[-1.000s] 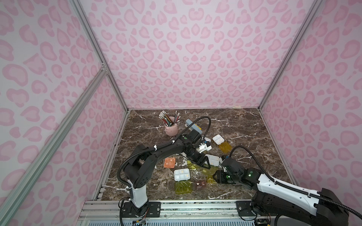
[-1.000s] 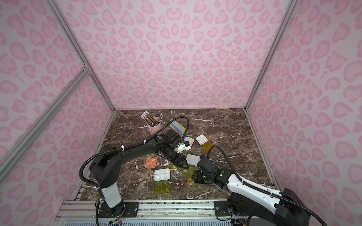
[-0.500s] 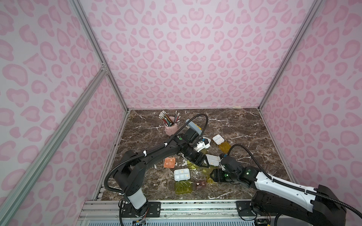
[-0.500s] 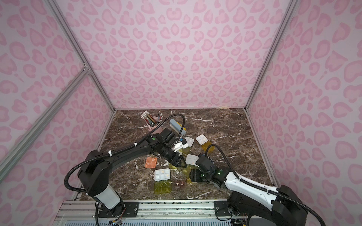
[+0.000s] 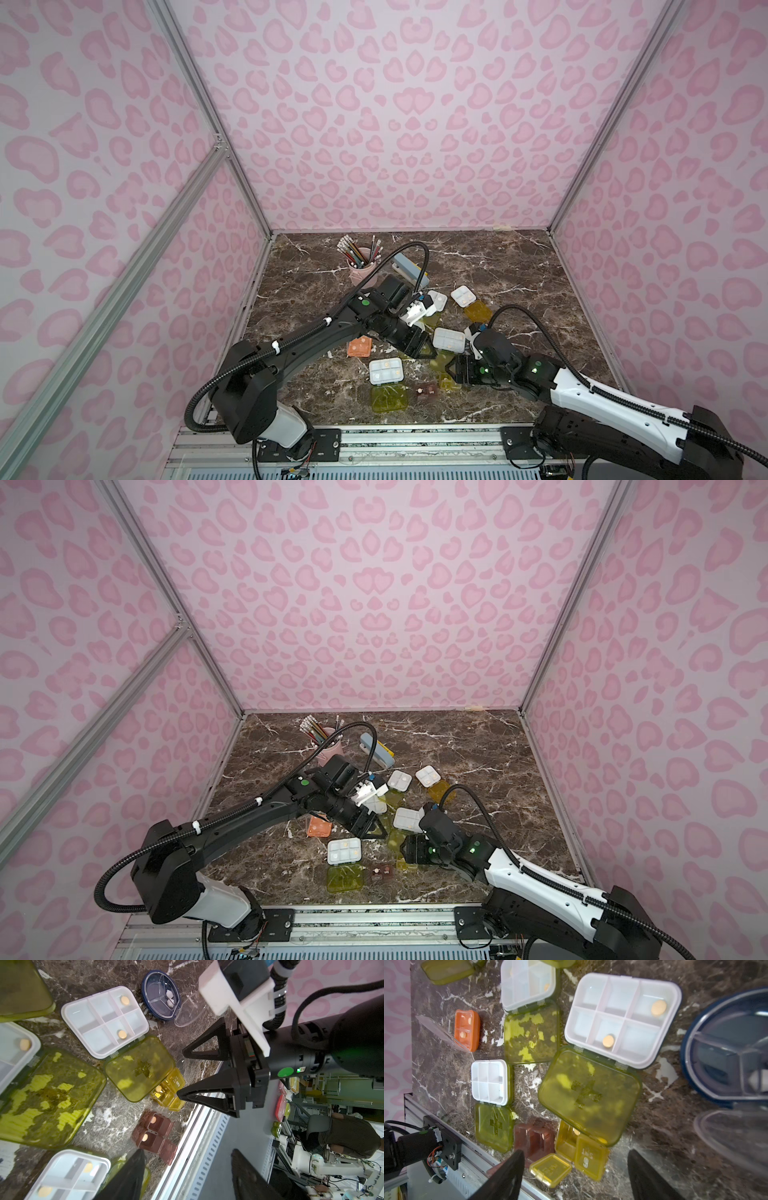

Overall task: Close pillboxes
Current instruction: Close the lid on the pillbox.

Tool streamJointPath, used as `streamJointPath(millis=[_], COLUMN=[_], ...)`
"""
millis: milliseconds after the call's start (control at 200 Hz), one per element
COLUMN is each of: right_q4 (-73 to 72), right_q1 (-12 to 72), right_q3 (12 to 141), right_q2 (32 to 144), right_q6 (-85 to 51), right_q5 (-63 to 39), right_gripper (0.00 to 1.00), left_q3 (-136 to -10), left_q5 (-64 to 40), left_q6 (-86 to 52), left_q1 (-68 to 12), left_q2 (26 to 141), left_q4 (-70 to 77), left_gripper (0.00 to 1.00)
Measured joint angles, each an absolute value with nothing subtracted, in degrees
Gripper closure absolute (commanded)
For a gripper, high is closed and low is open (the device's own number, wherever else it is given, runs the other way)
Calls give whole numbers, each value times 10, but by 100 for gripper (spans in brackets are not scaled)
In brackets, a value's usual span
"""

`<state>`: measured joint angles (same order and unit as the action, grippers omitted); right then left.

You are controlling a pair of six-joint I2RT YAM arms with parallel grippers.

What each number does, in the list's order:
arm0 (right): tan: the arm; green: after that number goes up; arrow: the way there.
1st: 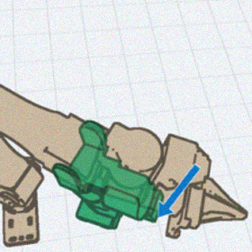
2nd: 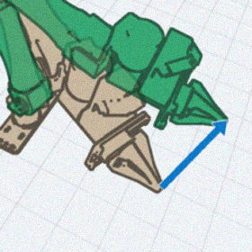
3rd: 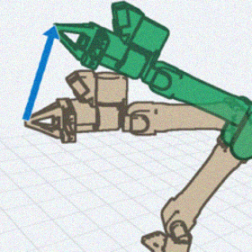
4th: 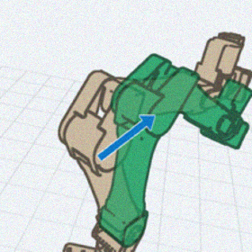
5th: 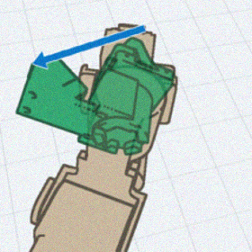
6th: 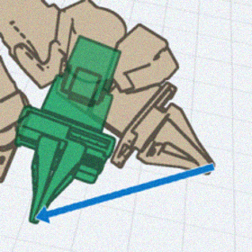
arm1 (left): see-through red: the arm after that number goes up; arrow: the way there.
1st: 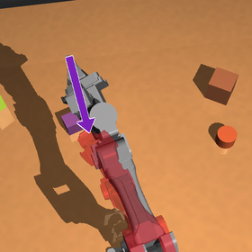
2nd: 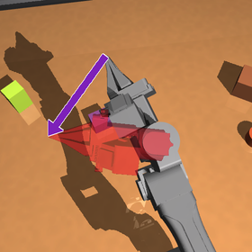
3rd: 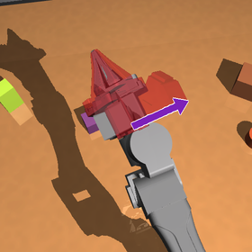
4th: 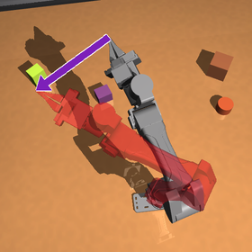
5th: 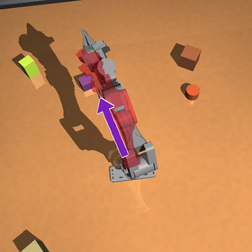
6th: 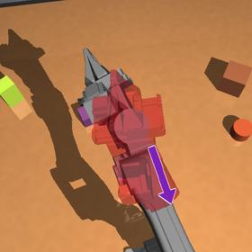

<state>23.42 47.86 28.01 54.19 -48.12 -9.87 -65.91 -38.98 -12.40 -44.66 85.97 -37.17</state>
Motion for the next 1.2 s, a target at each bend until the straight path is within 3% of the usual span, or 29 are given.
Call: streamJointPath(millis=[700,1200], right_q4=[167,132], right_q1=[433,409], right_q3=[262,328], right_q2=[649,750], right_q6=[-478,-448], right_q5=[-154,-182], right_gripper=[20,20], left_q3=[-733,-729], left_q5=[-392,-412], left_q6=[-94,-76], left_q1=[-447,-421], left_q2=[957,973], left_q4=[-393,-397], left_gripper=[32,32])
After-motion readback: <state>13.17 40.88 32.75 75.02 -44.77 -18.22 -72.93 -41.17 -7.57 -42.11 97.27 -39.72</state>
